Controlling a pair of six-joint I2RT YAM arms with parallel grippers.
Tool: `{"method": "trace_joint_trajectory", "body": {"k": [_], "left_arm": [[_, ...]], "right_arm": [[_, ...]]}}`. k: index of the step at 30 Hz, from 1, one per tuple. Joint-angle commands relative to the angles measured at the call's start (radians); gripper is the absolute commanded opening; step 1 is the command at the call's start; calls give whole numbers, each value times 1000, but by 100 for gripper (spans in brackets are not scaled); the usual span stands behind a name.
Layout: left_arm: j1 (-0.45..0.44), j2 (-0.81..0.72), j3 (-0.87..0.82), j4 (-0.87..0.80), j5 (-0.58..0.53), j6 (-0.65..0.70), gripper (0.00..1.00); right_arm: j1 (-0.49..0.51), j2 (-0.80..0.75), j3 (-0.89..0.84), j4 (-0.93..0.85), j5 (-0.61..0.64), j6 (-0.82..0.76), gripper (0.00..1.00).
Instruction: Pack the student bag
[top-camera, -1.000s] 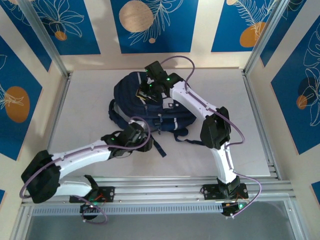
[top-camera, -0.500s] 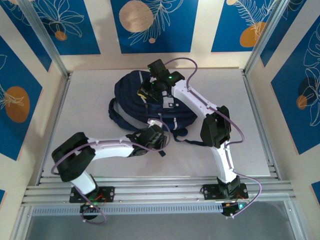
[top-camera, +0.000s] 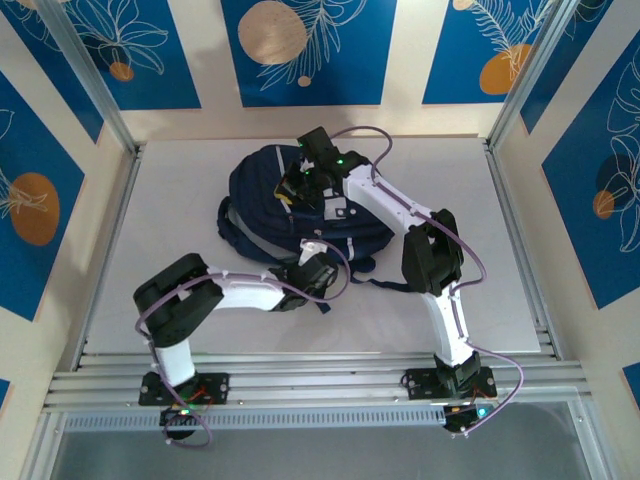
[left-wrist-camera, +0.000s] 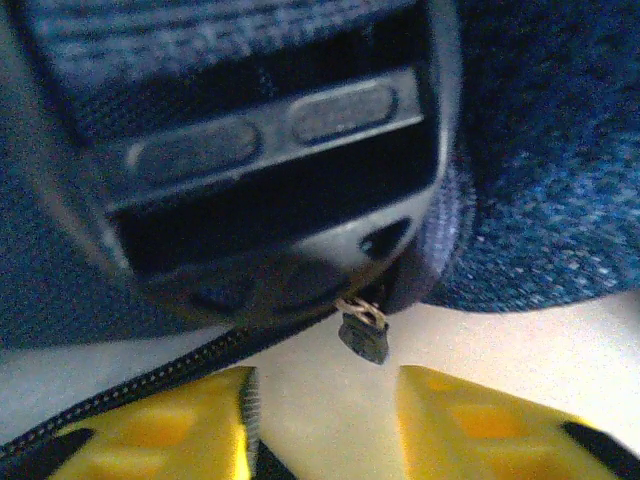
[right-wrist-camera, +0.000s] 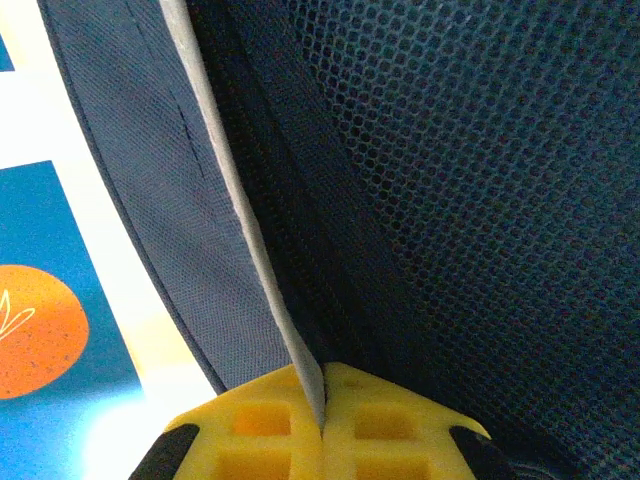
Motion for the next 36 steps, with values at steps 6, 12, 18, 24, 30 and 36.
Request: {"method": "trace_joint_trajectory", "body": {"k": [6,12,18,24,30,36], "left_arm": [[-2,-13,16,25,-55,37,4],[9,-70,-9,-21,35,51,0],[15,-118,-30,-66,122,48,0],[24,-160,-56,-139,115,57,0],[58,-223,-117,-161,119,57,0],[67,-226,-135,-100,234,67,0]], "right_arm": [[-36,-63,-44,-9,31,-18,0],[-52,-71,-38,-96,123,-130,0],[-53,-62,-11,-202,234,-255,0],[-50,-63,-29,-229,252,-309,0],[-47,-80,-41,-227,253,-337,0],[-53,-104,-67,-197,208,-330,0]]}}
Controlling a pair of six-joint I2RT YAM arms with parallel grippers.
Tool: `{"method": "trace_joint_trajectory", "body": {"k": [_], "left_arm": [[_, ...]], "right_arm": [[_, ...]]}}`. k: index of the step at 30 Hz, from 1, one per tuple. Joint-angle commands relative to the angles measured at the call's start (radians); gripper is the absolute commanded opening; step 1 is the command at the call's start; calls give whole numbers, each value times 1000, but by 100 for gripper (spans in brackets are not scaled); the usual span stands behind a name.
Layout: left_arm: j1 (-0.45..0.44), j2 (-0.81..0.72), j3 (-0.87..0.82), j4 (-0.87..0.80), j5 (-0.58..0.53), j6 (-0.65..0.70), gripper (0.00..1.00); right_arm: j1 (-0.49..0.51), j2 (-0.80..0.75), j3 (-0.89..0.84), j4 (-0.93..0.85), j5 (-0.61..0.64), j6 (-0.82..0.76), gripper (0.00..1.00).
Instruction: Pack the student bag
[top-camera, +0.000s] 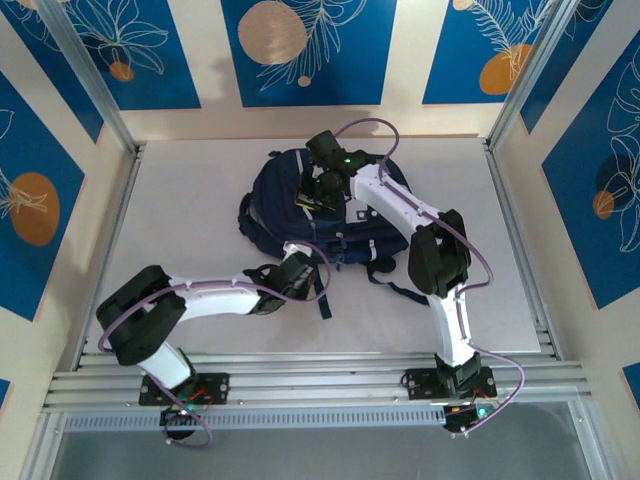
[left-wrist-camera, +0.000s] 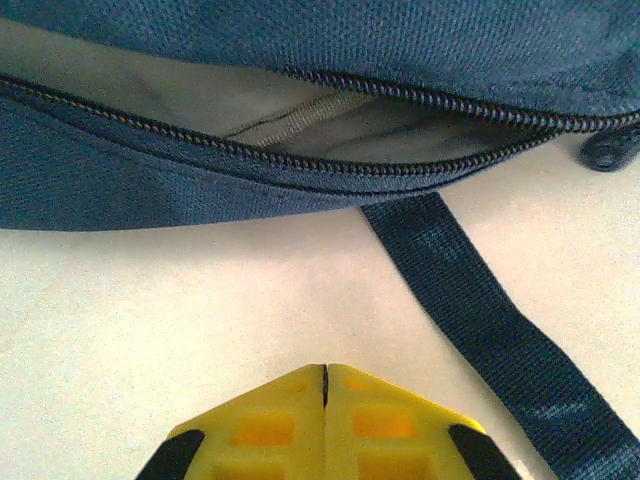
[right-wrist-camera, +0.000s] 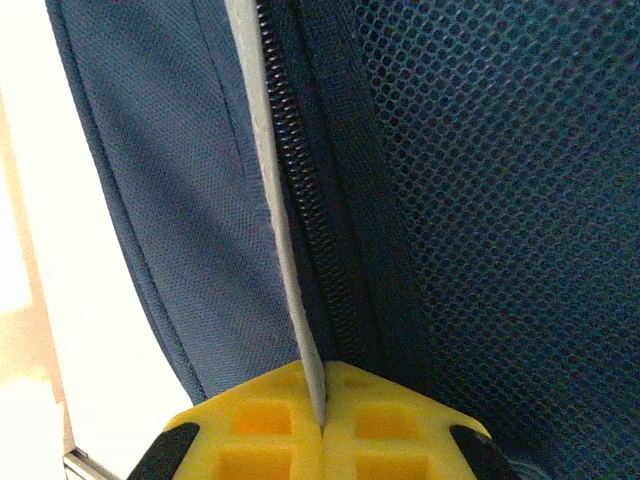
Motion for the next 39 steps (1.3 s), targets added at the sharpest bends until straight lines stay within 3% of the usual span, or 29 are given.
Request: {"method": "trace_joint_trajectory", "body": {"k": [1,5,10,15,23,29,39], "left_arm": [[1,-9,-7,52,115,5,5],[-2,-37,-37,149,165,-58,37],[-54,12,4,208,151,-97,52],[-85,109,66,229,77,-181,56],[-113,212,89,343,-159,-103,58],[-131,288,109,480,-144,-33,55],[-177,279,-26,604,-160,4,45]], "right_arm": [[-30,-60,-20,-32,15,-1,0],[-45,-86,-41,-2,-64,75,0],[-66,-95,-41,34,-132,185,0],[-79,-98,-42,37,-148,283,0],[-93,-130,-102,108,-195,381,0],[-102,-127,-125,129,-218,410,0],[-118,-144,-166,143,-214,402,0]]}}
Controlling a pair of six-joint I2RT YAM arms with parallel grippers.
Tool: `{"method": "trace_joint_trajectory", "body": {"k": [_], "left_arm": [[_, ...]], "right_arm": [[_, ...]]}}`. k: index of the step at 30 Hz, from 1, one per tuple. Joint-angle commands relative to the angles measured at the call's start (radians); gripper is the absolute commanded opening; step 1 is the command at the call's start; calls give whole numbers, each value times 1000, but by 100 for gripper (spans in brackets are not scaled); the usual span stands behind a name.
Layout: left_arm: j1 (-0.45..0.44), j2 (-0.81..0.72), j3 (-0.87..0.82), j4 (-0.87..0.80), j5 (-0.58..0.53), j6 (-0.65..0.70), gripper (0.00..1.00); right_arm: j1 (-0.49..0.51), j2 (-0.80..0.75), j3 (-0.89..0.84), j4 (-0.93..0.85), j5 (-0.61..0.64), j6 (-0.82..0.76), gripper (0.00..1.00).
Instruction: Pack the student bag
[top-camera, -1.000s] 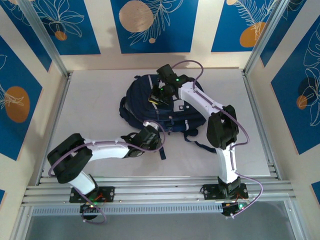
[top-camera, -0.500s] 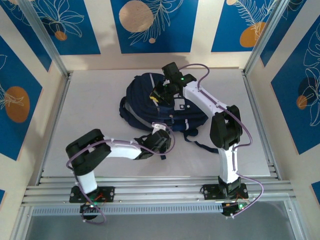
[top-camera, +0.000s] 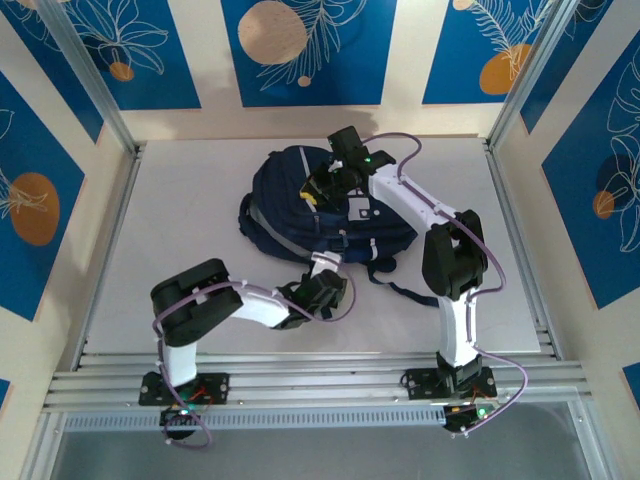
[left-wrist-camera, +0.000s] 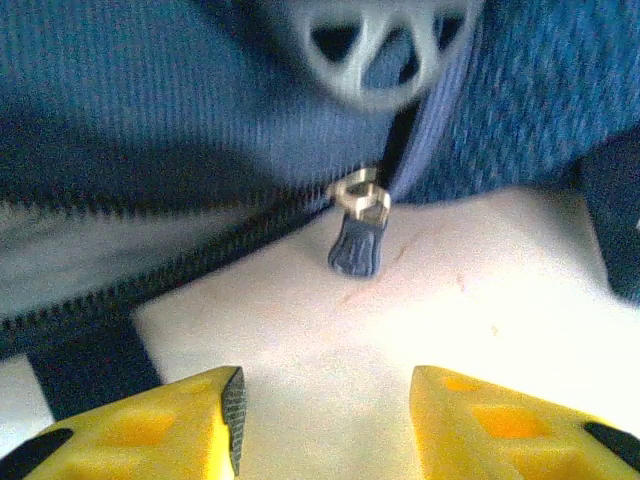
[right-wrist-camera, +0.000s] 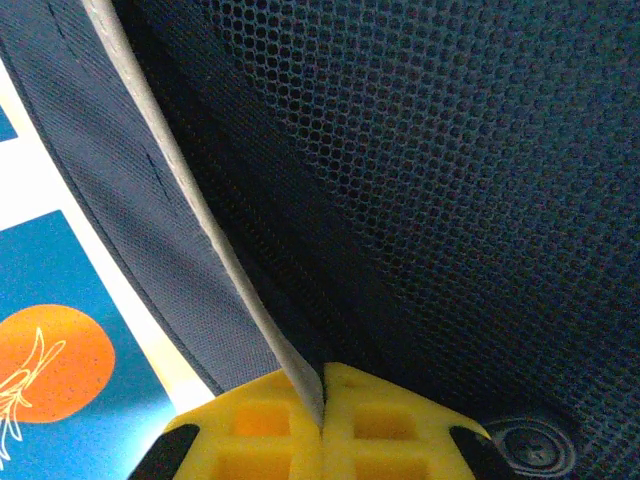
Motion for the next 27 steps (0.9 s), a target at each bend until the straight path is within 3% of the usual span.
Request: {"method": "trace_joint_trajectory", "body": {"k": [1,6,12,22,27], "left_arm": [[-24,9,-39,80,-37,40,45],[-32,64,-4,106,-57,39,53],[-33,124,98,67,-95,52,52],[-21,189,213,-120,-277,-33,30],[-13,167,176,-134,-278,-60,13]], "right_arm": [[-31,-60,-31,-9,25,29,0],[-30,-65,-77,33,8,36,0],[-29,-70,-103,62,-11,37,0],[-7,-74,-124,77,-25,49,0],[-11,-79,-125,78,-21,40,0]]}}
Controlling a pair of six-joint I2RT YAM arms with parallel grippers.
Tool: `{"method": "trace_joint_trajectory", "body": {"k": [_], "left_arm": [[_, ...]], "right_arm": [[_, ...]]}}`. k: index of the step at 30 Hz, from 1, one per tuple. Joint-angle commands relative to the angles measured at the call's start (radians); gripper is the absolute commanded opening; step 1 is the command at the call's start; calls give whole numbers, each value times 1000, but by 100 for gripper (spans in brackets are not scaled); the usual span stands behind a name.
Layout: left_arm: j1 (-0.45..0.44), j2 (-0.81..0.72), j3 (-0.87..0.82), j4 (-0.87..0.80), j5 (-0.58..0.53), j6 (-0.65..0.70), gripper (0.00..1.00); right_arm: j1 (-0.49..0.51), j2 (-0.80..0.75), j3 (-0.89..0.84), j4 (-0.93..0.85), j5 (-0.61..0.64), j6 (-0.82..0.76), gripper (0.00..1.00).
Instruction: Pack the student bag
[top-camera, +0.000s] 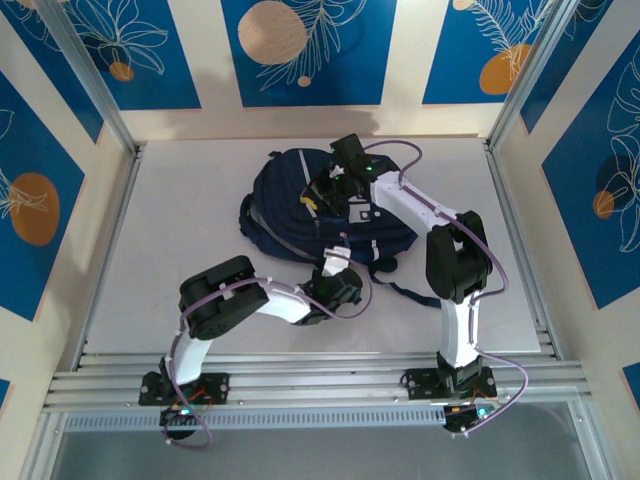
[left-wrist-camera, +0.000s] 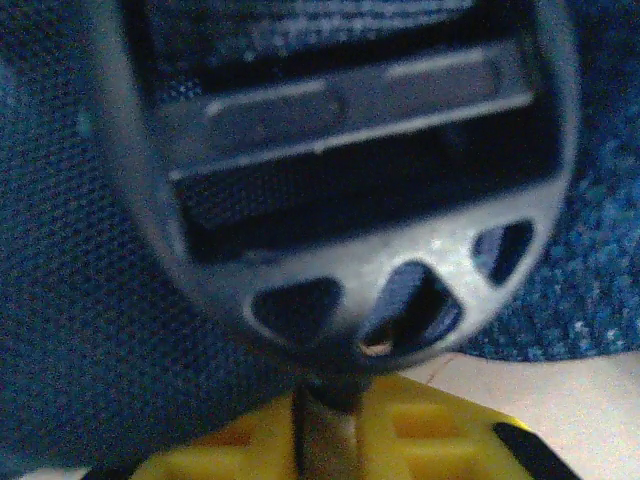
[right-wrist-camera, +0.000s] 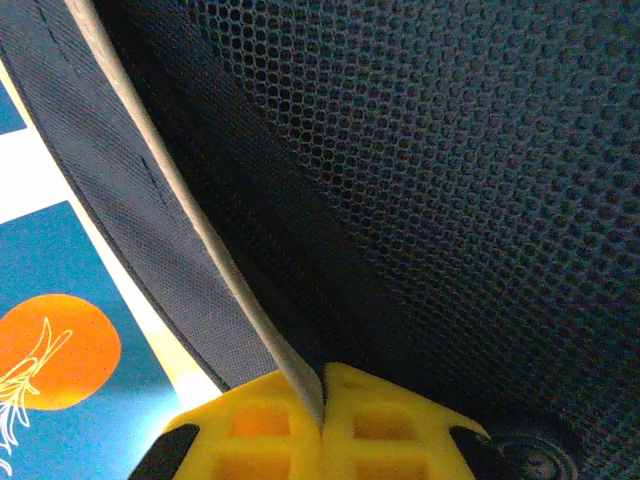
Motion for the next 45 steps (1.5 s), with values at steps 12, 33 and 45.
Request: {"method": "trace_joint_trajectory", "body": {"k": [12,33,45], "left_arm": [[25,-94,-146,24,75,44,0],[93,-178,-239,105,225,71,0],[109,-233,-305,102,209,50,0]], "right_arm": [[-33,-48,25,-111,82,-70,0],[-5,-73,25,-187,188,-170,0],[1,-68,44,-223,241,-212,0]]}}
